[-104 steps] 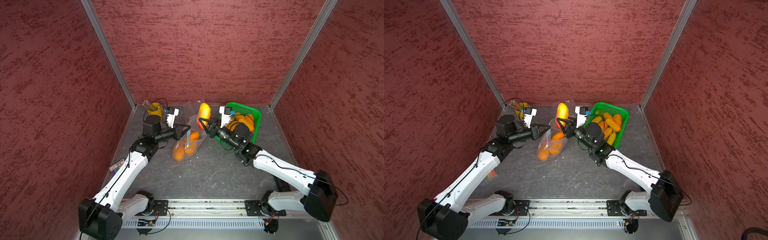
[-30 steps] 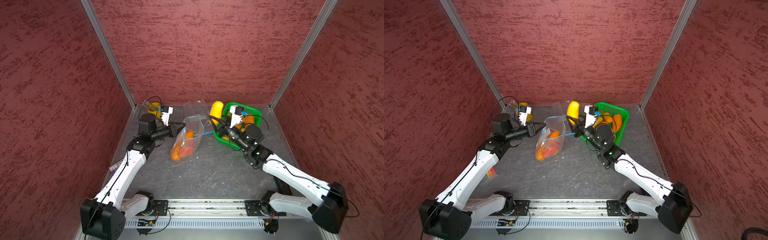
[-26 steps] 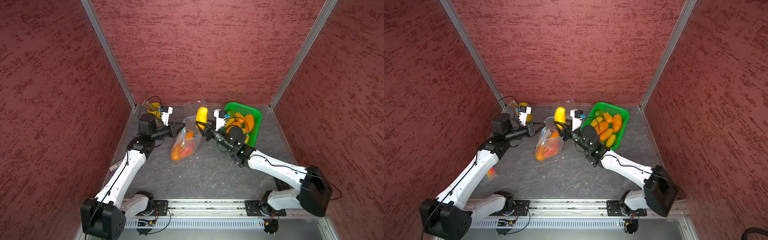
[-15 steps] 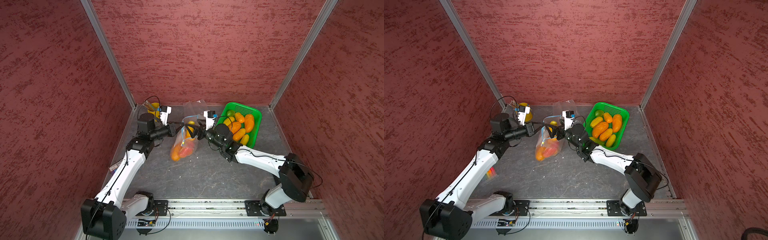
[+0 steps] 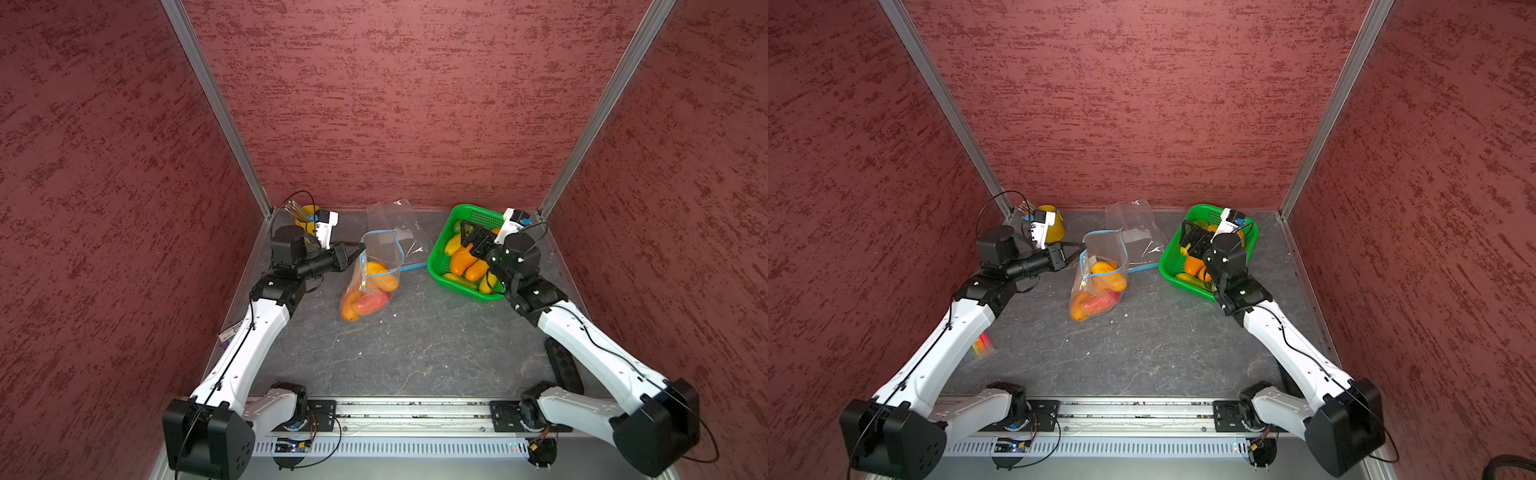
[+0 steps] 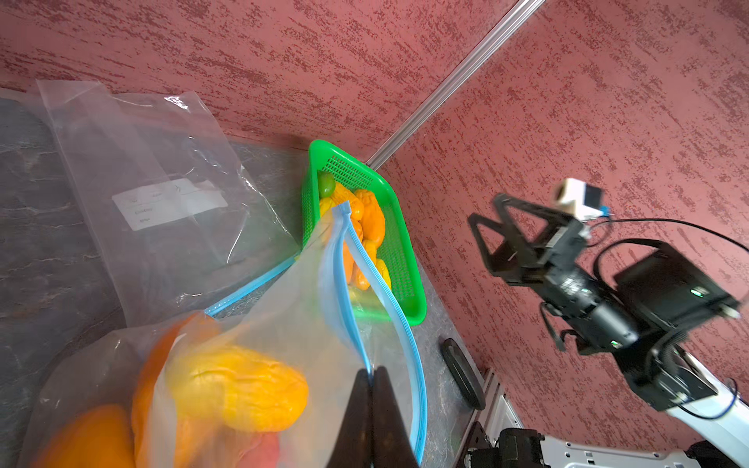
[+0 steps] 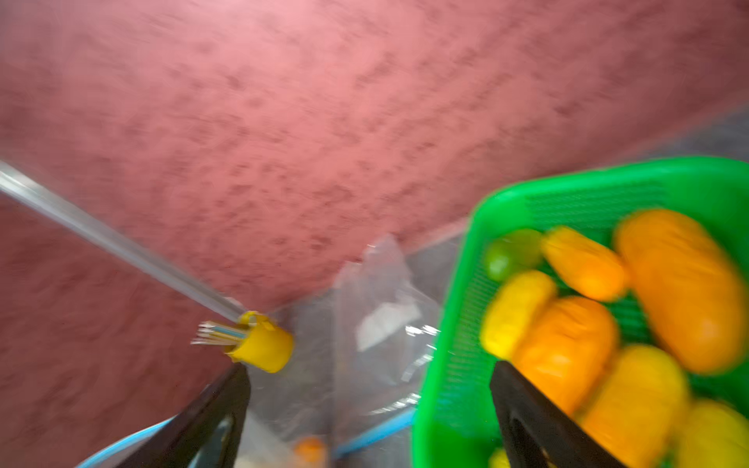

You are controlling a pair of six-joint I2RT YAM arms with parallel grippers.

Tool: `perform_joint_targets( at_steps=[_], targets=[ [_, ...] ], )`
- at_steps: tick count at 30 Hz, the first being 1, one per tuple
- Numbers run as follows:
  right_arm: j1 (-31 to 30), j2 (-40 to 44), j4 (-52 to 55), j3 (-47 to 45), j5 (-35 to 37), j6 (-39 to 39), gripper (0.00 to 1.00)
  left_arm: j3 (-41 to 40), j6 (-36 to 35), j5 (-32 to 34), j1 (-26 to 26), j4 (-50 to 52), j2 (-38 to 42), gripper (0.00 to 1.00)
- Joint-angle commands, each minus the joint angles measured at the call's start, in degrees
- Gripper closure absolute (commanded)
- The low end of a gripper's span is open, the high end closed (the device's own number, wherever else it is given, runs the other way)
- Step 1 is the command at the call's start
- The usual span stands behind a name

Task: Place the mango in a zip-top bag and seal the zipper
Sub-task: Pick up the mango from the basket.

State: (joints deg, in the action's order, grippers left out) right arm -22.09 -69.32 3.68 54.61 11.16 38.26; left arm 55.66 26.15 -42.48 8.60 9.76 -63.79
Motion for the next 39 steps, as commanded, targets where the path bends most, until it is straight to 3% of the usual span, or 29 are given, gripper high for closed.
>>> perform_joint_targets(
  at_steps=[1,6,12,23,26,29,34,39],
  targets=[
    [3.8,-8.1,19.3,2.5,0.7,3.2,0.2,1.5,0.3,-0.9,-0.6,-1.5,0.5,1.0],
    [9.4,-21.6,20.3,6.8,-1.1,1.9,0.3,1.6,0.8,-1.7,-1.0,-1.7,0.1,1.0],
    [10.4,-29.9,18.8,9.5,-0.7,3.4,0.36,1.8,0.8,-2.3,-1.5,-1.7,0.0,1.0],
    [10.5,-38.2,15.6,12.4,-1.7,1.7,0.38,1.8,1.0,-2.7,-2.3,-1.7,0.1,1.0],
    [10.6,-39.5,15.2,12.8,-3.2,1.4,0.43,1.8,1.0,-2.7,-2.4,-1.7,0.2,1.0],
    [10.5,-37.4,14.9,12.5,-3.2,1.7,0.58,1.7,0.9,-2.7,-2.4,-1.6,0.2,1.0],
    [10.4,-25.9,13.6,12.0,-3.7,1.8,0.7,1.7,1.3,-2.9,-2.5,-1.8,0.0,1.0],
    [6.0,-9.0,-4.2,6.4,-10.6,1.2,0.78,1.7,1.7,-3.2,-2.6,-2.1,-0.1,1.0]
  ],
)
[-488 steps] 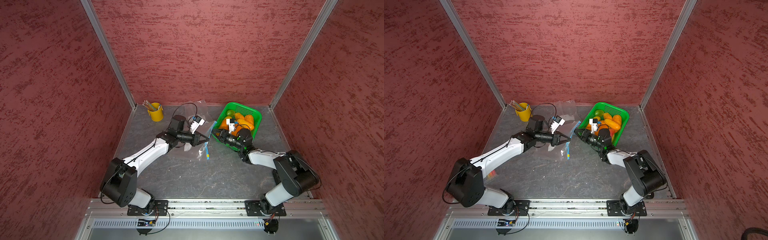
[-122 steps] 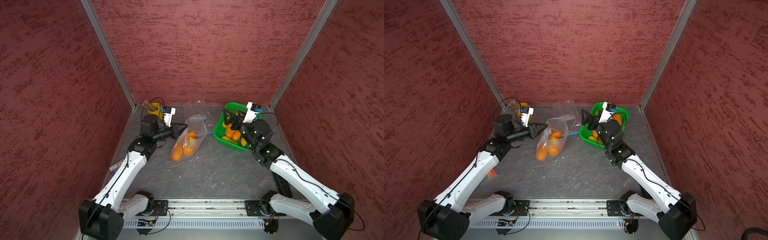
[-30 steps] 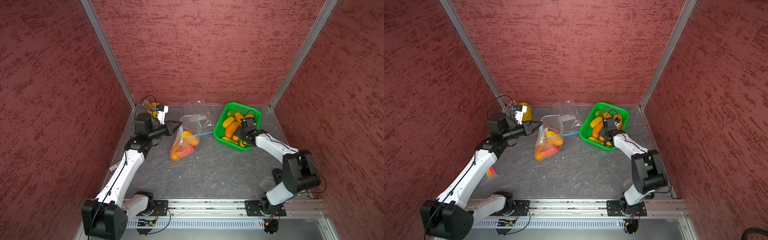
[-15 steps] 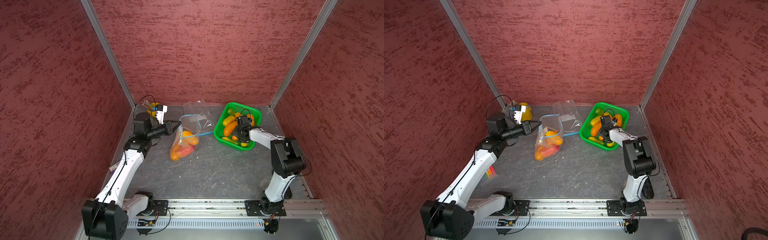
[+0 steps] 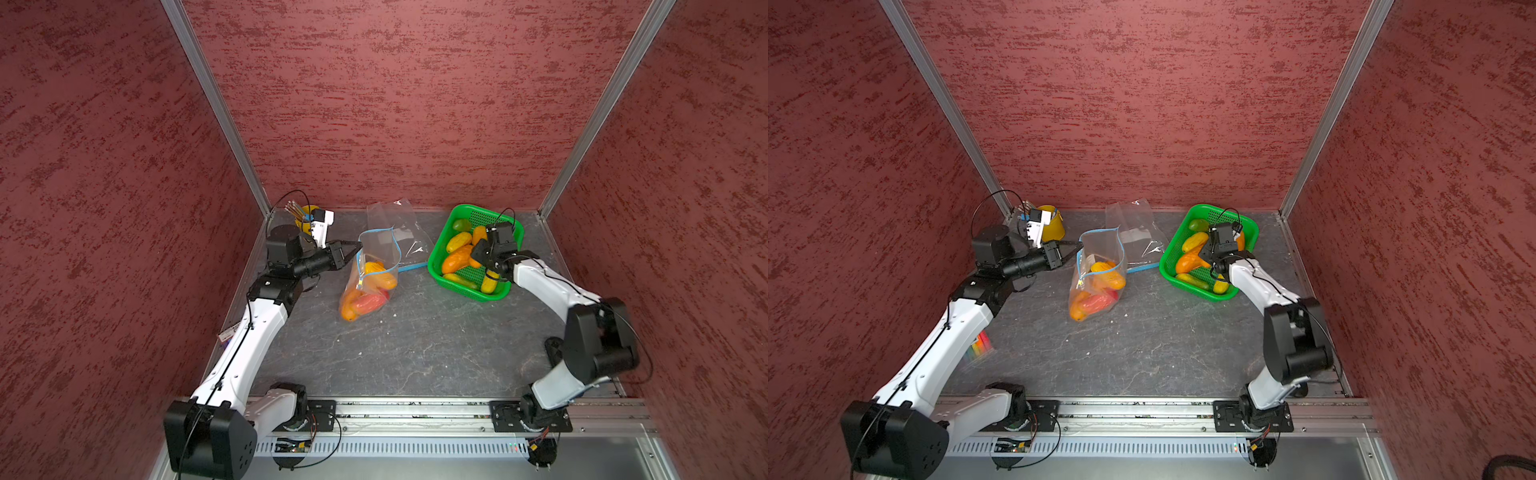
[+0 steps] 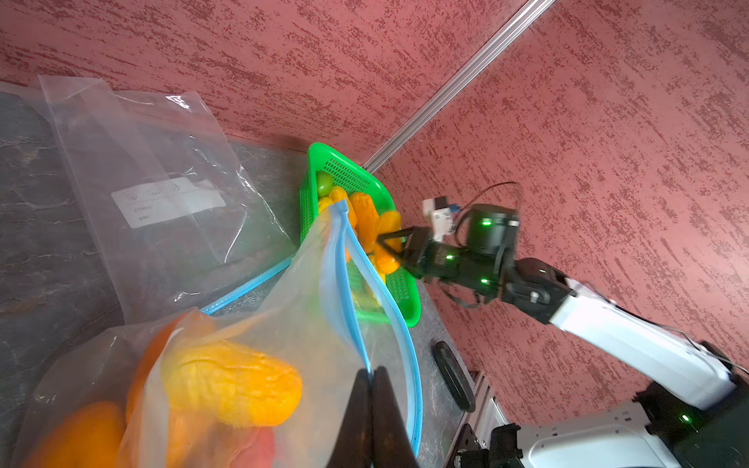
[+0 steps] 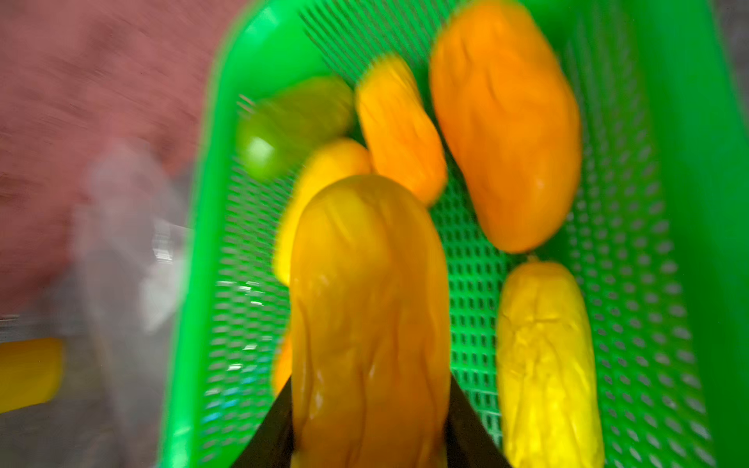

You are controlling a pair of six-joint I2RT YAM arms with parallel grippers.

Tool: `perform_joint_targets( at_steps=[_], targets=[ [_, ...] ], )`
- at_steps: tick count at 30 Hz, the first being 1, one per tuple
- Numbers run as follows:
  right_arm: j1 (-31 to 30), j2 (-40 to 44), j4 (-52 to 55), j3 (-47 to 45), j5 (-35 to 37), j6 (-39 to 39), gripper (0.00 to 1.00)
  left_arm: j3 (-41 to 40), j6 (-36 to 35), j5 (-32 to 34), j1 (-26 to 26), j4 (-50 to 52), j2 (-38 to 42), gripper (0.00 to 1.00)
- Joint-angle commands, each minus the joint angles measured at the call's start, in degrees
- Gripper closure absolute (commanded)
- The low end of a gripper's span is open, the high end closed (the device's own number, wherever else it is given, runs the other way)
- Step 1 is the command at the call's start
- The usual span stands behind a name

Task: Place the mango in a zip-top bag and seal the zipper
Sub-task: Pick up the mango from the basket, then place the mango in the zipper food storage bag.

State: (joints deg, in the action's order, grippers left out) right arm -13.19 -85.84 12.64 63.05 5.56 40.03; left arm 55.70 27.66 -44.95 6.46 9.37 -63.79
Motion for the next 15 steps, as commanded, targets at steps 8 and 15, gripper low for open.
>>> perform_joint_targets(
  at_steps=[8,15],
  targets=[
    [-26.7,6.9,-39.2,-1.1,-5.0,-6.3,0.78,1.6,0.1,-0.3,-0.5,-1.5,0.0,1.0],
    [-31.6,-4.8,-39.9,5.0,-4.7,-10.0,0.67,1.6,0.1,-0.2,-0.4,-1.4,0.0,1.0]
  ],
)
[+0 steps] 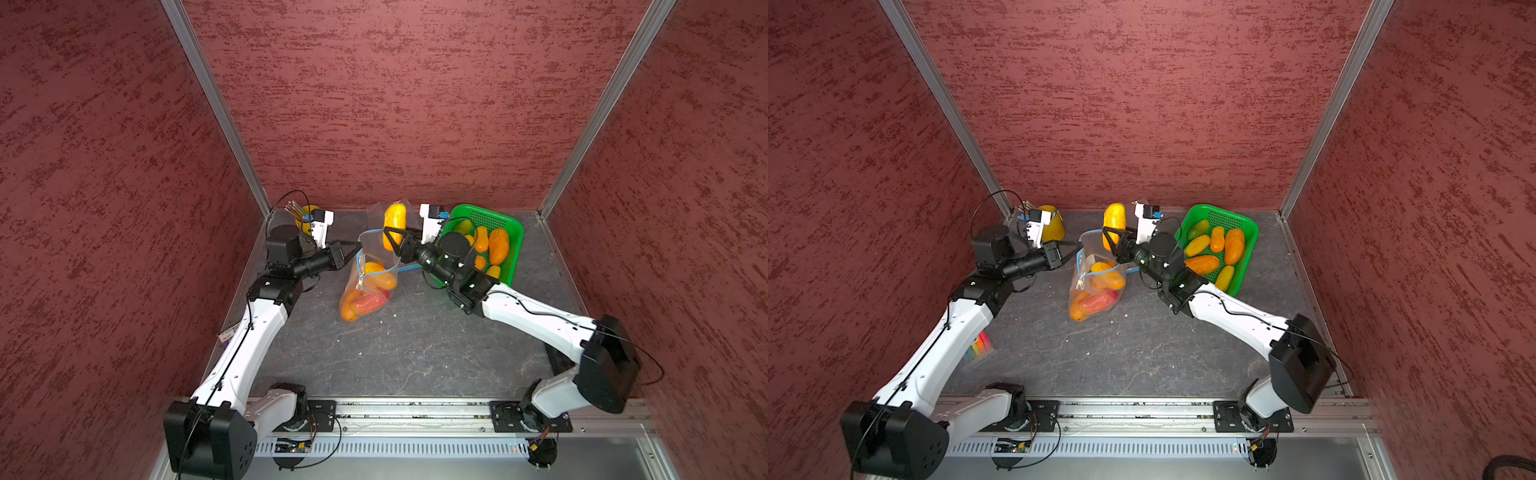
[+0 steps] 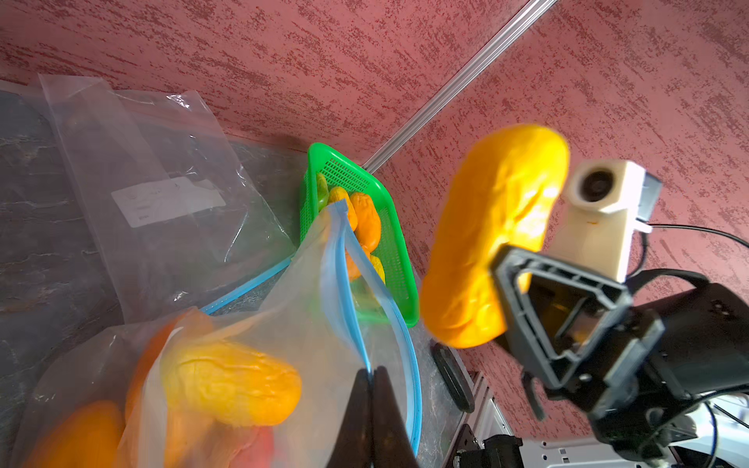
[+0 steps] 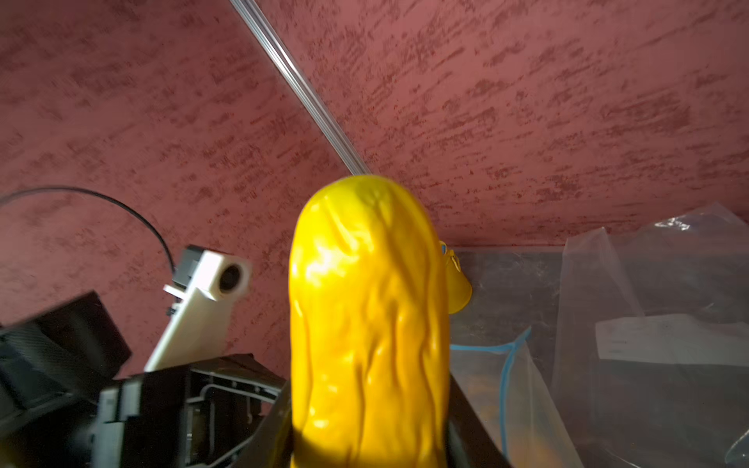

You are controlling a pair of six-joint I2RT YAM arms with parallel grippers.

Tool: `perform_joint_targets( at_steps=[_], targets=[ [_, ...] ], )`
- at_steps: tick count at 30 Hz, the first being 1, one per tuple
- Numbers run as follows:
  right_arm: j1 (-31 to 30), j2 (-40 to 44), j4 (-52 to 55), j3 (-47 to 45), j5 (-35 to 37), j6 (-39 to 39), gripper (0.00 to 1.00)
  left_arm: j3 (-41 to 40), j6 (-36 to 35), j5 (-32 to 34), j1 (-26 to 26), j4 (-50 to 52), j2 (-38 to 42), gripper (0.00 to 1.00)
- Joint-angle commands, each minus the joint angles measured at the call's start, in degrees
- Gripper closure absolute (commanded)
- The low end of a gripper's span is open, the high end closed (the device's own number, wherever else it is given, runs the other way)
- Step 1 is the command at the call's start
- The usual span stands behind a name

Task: Place the mango in a zip-top bag and seal the zipper
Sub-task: Place the mango in the zipper food storage bag.

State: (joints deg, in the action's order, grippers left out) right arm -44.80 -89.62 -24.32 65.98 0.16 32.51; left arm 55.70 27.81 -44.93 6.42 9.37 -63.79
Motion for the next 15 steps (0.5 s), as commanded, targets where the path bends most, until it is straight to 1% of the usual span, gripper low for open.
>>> perform_joint_targets(
  at_steps=[1,3,4,5,6,7,9,11,13,15],
  targets=[
    [0.0,-1.5,-3.1,2.1,0.4,-2.6,0.64,1.6,-0.1,-0.2,-0.4,-1.3,0.0,1.0],
    [0.0,-1.4,-4.3,1.5,-0.2,-3.0,0.54,1.6,-0.1,-0.2,-0.4,-1.3,-0.1,1.0],
    [0.0,-1.2,-4.8,1.1,-0.3,-3.3,0.44,1.6,-0.1,-0.2,-0.4,-1.4,-0.1,1.0],
    [0.0,-0.8,-4.9,0.8,-0.3,-3.8,0.38,1.6,0.0,-0.2,-0.4,-1.5,-0.2,1.0],
    [0.0,-0.5,-4.5,0.6,-0.1,-4.4,0.36,1.6,0.0,-0.3,-0.5,-1.5,-0.1,1.0],
    [0.0,0.0,-3.5,0.6,0.5,-4.8,0.29,1.6,0.0,-0.4,-0.5,-1.5,-0.1,1.0],
    [0.0,1.1,-0.9,1.0,0.8,-5.7,0.08,1.6,0.1,-0.3,-0.5,-1.5,0.0,1.0],
    [0.0,2.5,4.8,2.7,1.5,-5.7,0.08,1.6,-0.1,-0.3,-0.6,-1.4,0.1,1.0],
    [0.0,5.9,5.8,1.3,-0.2,-6.9,0.09,1.6,-0.1,-0.3,-0.6,-1.4,0.1,1.0],
    [0.1,11.2,9.4,-1.0,2.5,-6.3,0.09,1.6,0.1,-0.4,-0.7,-1.6,0.1,1.0]
  ],
)
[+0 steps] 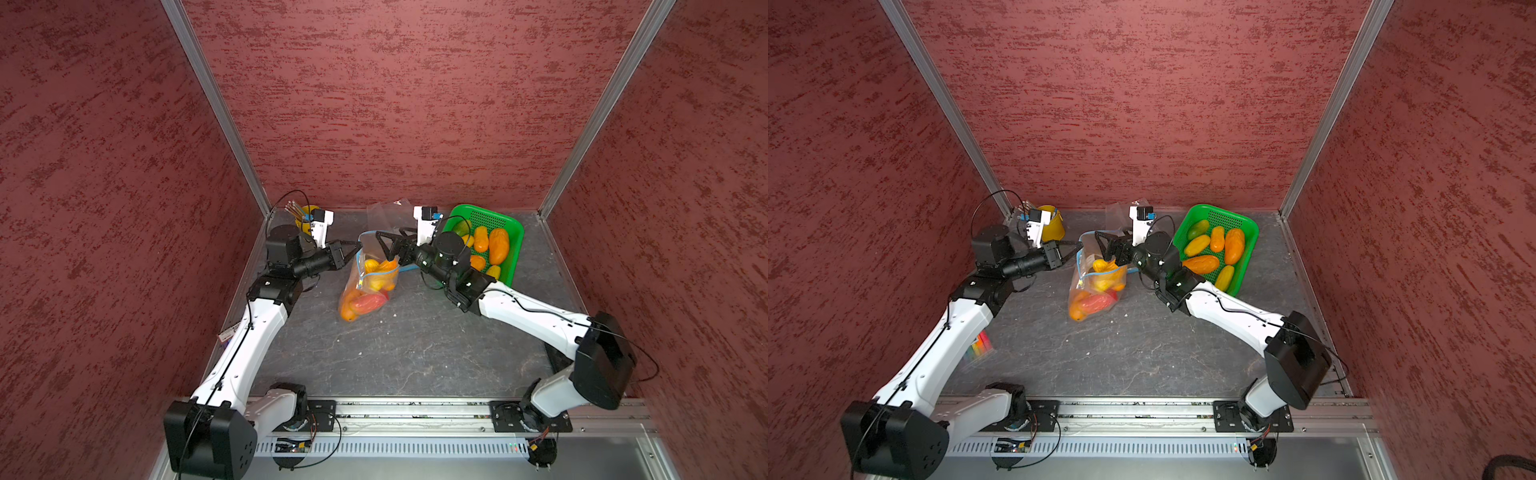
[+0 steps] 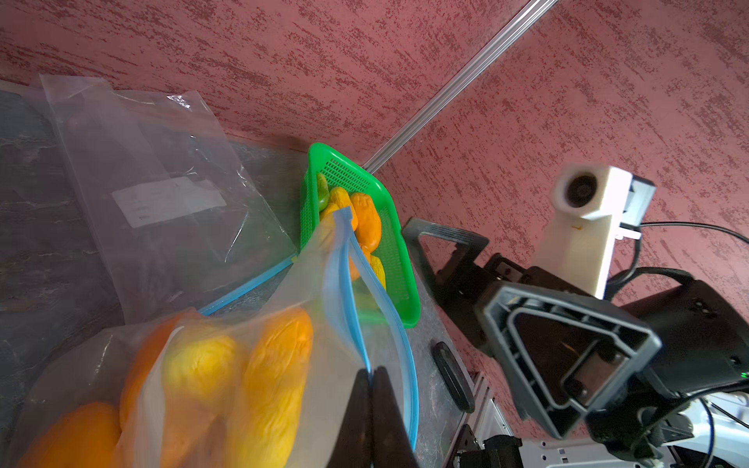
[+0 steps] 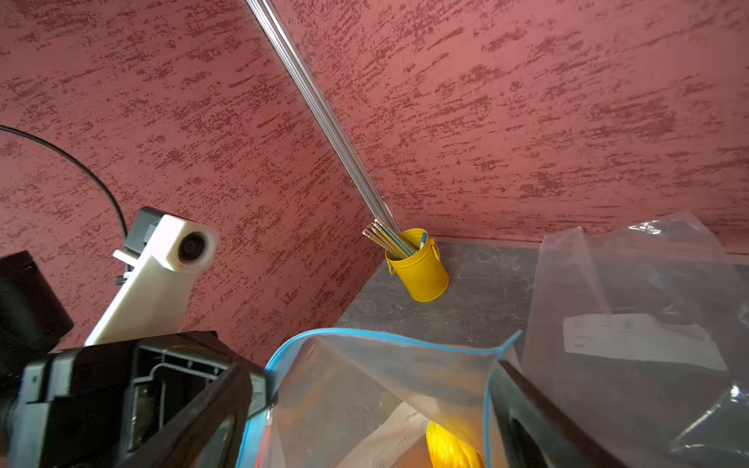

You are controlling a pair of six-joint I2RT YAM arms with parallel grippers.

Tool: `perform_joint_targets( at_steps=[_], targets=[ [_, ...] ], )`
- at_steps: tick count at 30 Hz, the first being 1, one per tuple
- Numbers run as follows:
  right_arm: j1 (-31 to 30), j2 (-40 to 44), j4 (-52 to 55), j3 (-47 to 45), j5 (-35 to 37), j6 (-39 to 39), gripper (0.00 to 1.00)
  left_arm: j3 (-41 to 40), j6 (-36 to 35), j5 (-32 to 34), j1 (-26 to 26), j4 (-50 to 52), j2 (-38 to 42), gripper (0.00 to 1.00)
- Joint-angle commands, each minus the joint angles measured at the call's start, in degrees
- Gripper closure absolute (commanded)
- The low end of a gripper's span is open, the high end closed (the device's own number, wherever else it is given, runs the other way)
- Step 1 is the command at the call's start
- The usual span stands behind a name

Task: Place the mango in a zip-top bag and seal the zipper
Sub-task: Place the mango in the zipper food storage bag, then pick up the mango from the basket.

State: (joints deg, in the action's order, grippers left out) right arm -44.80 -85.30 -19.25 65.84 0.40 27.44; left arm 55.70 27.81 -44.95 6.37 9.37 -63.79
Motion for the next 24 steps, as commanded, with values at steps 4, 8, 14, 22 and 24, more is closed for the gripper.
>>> perform_joint_targets(
  at_steps=[4,8,14,22,24],
  targets=[
    [3.5,14.0,24.5,-2.4,17.9,2.9,0.09,1.6,0.3,-0.7,-0.7,-1.7,0.1,1.0],
    [14.6,15.4,44.3,-3.6,21.1,9.9,0.12,1.6,0.3,-0.7,-0.7,-1.6,0.2,1.0],
    [21.7,7.3,60.9,2.1,24.9,9.2,0.19,1.6,0.3,-0.7,-0.8,-1.6,0.4,1.0],
    [27.1,-6.7,61.1,2.8,23.4,8.9,0.28,1.6,0.1,-0.8,-0.9,-1.6,0.8,1.0],
    [27.5,-9.7,60.5,3.2,23.9,9.3,0.27,1.6,0.3,-0.8,-0.9,-1.6,0.7,1.0]
  ],
)
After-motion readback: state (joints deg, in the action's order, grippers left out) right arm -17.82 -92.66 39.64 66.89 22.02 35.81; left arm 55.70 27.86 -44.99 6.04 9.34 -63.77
